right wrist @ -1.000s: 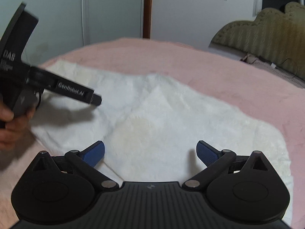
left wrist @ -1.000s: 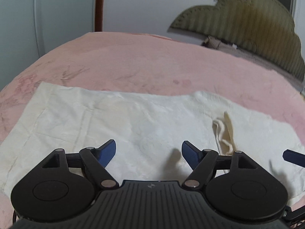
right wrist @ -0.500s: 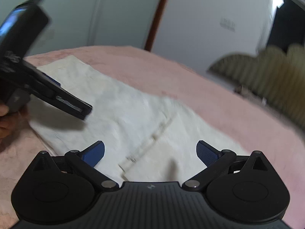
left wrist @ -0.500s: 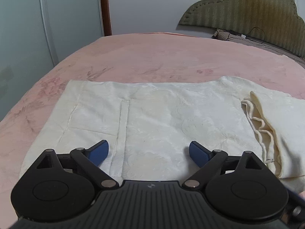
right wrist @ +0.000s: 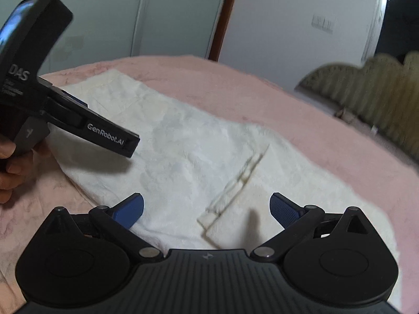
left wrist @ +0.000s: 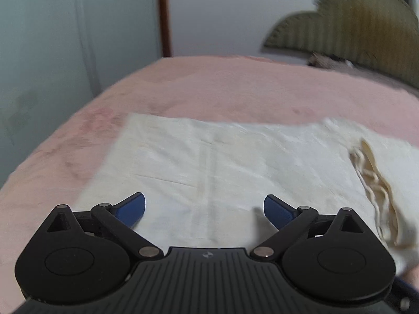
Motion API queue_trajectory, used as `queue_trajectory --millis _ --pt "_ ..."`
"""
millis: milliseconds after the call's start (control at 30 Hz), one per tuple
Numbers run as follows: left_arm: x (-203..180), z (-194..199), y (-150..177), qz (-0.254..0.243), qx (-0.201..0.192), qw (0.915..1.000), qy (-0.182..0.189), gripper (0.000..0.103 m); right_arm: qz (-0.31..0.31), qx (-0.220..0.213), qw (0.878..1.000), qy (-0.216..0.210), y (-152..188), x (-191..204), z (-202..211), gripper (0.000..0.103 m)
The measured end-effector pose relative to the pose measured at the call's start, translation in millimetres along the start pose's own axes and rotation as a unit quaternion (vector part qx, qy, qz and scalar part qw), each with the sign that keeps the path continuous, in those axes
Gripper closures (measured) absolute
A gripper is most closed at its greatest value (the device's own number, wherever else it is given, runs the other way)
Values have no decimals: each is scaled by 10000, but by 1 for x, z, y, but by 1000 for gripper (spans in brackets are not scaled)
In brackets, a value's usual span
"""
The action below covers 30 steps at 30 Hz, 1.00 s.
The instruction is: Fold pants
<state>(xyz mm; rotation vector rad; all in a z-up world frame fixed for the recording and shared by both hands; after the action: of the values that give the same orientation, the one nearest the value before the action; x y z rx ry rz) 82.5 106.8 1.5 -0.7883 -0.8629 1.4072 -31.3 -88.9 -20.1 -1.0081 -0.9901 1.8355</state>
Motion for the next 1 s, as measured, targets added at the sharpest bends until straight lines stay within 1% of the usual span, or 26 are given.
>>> queue_trajectory --millis 67,100,133,167,200,233,267,333,367,400,433,467,533,567,633,667,700,733,800,833,867,933,967,1000 --pt "34 9 -7 645 -48 9979 -50 4 448 -356 9983 -149 -13 23 8 0" --pt "54 13 -9 1066 1 9943 -11 4 660 -484 9963 -264 -17 34 10 0" --pt "74 17 -10 1518 61 9884 95 4 914 -571 9933 -416 -21 50 9 0" --pt "92 20 -9 1956 131 9803 226 5 1127 -598 9902 -561 -22 63 6 0" --pt "108 24 -8 2306 210 9722 350 5 1352 -596 9864 -716 -23 77 1 0" --pt "121 27 -7 2531 268 9660 447 5 1553 -591 9827 -816 -22 89 -4 0" --pt "129 30 -6 2625 301 9632 499 5 1777 -601 9785 -859 -21 102 -8 0" --pt "137 39 -4 2575 326 9643 530 5 2290 -665 9675 -835 -17 124 -15 2" --pt "137 42 -3 2525 350 9652 588 5 2482 -685 9631 -789 -16 132 -19 6" --pt "137 43 -2 2520 405 9644 693 5 2627 -711 9595 -731 -16 140 -23 9" --pt "137 43 0 2585 490 9609 866 4 2694 -740 9577 -691 -16 143 -28 9" --pt "134 41 2 2715 583 9545 1083 4 2707 -752 9574 -671 -17 146 -32 10" --pt "132 32 10 3082 834 9358 1495 4 2661 -820 9584 -619 -23 150 -44 10" --pt "131 25 13 3299 977 9245 1639 4 2681 -877 9577 -564 -25 153 -49 10" --pt "134 12 25 3814 1216 8977 1842 4 2732 -969 9555 -545 -26 156 -61 12" --pt "136 6 30 4080 1255 8836 1925 3 2715 -949 9560 -572 -28 157 -67 23" --pt "138 1 34 4301 1245 8719 1983 2 2691 -921 9567 -622 -30 157 -71 45" --pt "140 -3 35 4465 1219 8631 2022 0 2618 -898 9584 -697 -31 155 -74 51" --pt "142 -12 33 4710 1191 8493 2067 1 2364 -940 9638 -804 -34 149 -72 67" --pt "141 -17 30 4771 1134 8457 2107 1 2215 -969 9668 -827 -37 145 -70 70" --pt "139 -23 28 4830 1042 8408 2213 1 2050 -1022 9700 -817 -42 140 -67 70" --pt "135 -40 27 5003 1072 8261 2362 1 1692 -1064 9762 -843 -51 127 -62 70" --pt "132 -47 24 5045 1078 8240 2345 2 1456 -1048 9790 -963 -56 117 -60 70" --pt "130 -51 21 5030 1010 8259 2337 3 1250 -945 9802 -1209 -60 108 -57 69"
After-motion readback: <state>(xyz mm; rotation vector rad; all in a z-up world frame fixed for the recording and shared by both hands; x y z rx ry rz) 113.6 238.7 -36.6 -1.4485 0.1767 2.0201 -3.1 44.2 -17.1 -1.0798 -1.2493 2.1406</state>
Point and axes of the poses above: each gripper's, at about its wrist camera, not at the fingertips, and z roughly against the way its jaws point, x to its left, y to its underside, the point moved 1 cm from there along -z, roughly the way its jaws point, and after that the axes turned 8 degrees about -x, right-handed, at the moved point
